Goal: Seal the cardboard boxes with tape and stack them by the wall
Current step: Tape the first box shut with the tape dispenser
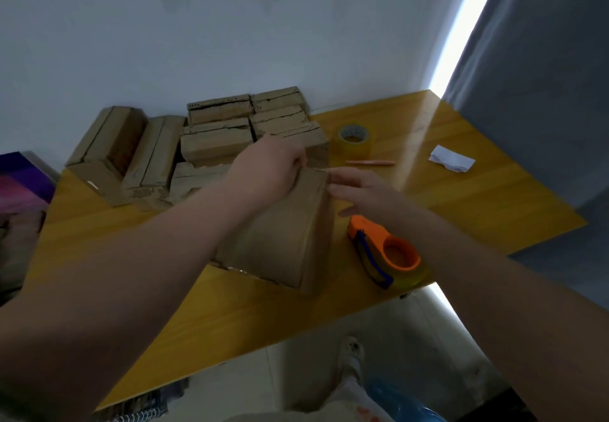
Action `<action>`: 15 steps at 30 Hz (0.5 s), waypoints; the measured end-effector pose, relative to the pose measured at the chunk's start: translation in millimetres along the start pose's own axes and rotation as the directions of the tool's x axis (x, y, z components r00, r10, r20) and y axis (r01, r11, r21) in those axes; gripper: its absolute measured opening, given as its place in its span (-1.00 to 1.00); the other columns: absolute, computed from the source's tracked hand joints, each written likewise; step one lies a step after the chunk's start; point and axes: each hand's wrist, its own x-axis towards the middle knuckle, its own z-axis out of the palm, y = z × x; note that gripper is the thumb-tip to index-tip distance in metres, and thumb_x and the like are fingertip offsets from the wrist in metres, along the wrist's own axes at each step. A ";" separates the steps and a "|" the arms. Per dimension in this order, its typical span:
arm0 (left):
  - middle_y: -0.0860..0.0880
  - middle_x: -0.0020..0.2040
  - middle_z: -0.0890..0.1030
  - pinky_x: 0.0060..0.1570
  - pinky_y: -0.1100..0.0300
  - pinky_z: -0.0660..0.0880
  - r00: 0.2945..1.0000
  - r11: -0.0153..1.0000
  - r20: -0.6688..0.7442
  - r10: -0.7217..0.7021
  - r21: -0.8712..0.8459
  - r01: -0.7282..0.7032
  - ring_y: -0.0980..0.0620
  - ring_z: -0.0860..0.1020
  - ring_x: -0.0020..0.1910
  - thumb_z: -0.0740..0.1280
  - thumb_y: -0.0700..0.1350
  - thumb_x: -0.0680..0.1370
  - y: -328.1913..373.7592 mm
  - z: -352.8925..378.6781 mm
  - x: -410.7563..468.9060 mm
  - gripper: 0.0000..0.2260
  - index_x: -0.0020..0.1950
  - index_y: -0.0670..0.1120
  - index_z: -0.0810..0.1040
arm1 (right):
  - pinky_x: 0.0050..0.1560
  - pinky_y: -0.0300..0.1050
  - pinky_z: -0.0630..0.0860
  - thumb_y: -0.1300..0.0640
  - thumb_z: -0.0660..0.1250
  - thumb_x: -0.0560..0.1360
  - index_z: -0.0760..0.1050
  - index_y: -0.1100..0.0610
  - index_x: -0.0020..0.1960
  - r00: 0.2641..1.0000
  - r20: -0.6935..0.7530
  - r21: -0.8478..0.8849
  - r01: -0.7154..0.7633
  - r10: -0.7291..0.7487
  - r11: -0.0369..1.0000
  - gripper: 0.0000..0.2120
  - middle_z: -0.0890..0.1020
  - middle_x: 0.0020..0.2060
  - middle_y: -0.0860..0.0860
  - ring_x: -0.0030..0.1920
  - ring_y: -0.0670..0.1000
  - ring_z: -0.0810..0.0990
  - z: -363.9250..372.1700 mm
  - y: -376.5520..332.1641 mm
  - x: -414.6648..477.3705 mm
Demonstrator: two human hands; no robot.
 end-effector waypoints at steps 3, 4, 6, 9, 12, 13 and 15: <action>-0.11 -0.02 0.62 0.06 -0.02 0.46 0.988 0.995 -0.146 0.053 0.087 -0.040 -0.14 0.55 -0.01 0.34 -0.19 0.47 5.5 15.2 -10.8 -0.80 0.08 -0.14 0.59 | 0.04 -0.12 0.56 0.16 0.22 0.62 0.48 -0.07 0.24 0.995 -0.011 0.041 -0.097 0.097 0.994 -0.76 0.58 0.06 -0.15 0.08 -0.14 0.55 1.1 9.6 -2.1; -0.11 -0.07 0.60 -0.02 0.00 0.46 0.980 0.995 -0.185 0.072 0.083 -0.057 -0.15 0.54 -0.07 0.38 -0.20 0.43 6.6 18.3 -16.3 -0.81 0.03 -0.16 0.59 | 0.06 -0.11 0.56 0.15 0.22 0.63 0.47 -0.03 0.27 0.992 -0.009 0.046 -0.129 0.130 0.991 -0.75 0.58 0.06 -0.13 0.08 -0.14 0.54 0.7 11.6 -3.0; -0.10 -0.11 0.58 -0.15 0.03 0.48 0.976 0.994 -0.190 0.109 0.037 -0.103 -0.12 0.53 -0.11 0.38 -0.18 0.44 7.1 23.8 -29.8 -0.88 -0.05 -0.16 0.58 | 0.07 -0.11 0.55 0.12 0.21 0.63 0.46 0.01 0.29 0.985 -0.003 0.068 -0.174 0.175 0.982 -0.76 0.57 0.04 -0.11 0.06 -0.15 0.54 -0.3 15.1 -5.7; -0.05 0.14 0.62 0.14 0.12 0.47 0.992 0.987 -0.042 0.122 -0.104 -0.125 -0.04 0.54 0.14 0.25 -0.10 0.59 3.7 32.4 -47.9 -0.79 0.16 -0.07 0.61 | 0.08 -0.11 0.55 0.07 0.24 0.62 0.47 -0.01 0.27 0.983 0.014 0.107 -0.182 0.182 0.977 -0.77 0.58 0.05 -0.13 0.08 -0.15 0.54 -1.4 18.5 -8.8; 0.02 0.46 0.36 0.45 0.11 0.12 0.988 0.971 0.096 0.120 -0.220 -0.096 0.03 0.26 0.47 0.12 -0.01 0.65 -1.3 35.4 -56.2 -0.63 0.44 -0.03 0.39 | 0.11 -0.09 0.54 0.03 0.29 0.58 0.48 -0.02 0.29 0.985 0.009 0.118 -0.174 0.174 0.978 -0.72 0.59 0.06 -0.16 0.10 -0.17 0.54 1.1 19.1 -9.3; 0.03 0.49 0.31 0.48 0.08 0.06 0.986 0.968 0.116 0.117 -0.236 -0.087 0.02 0.20 0.50 0.07 0.02 0.65 -1.9 35.8 -57.9 -0.60 0.47 -0.02 0.34 | 0.14 -0.06 0.54 0.03 0.31 0.58 0.49 -0.02 0.28 0.985 -0.005 0.120 -0.173 0.174 0.978 -0.72 0.58 0.06 -0.16 0.11 -0.16 0.53 2.5 19.2 -8.8; 0.03 0.50 0.29 0.48 0.07 0.00 0.986 0.967 0.132 0.100 -0.247 -0.065 0.00 0.18 0.51 0.00 0.07 0.60 -2.0 36.5 -59.7 -0.53 0.48 -0.01 0.32 | 0.19 0.00 0.52 0.04 0.32 0.57 0.51 -0.06 0.21 0.984 -0.039 0.134 -0.170 0.176 0.976 -0.78 0.58 0.06 -0.16 0.12 -0.14 0.53 5.2 19.4 -7.5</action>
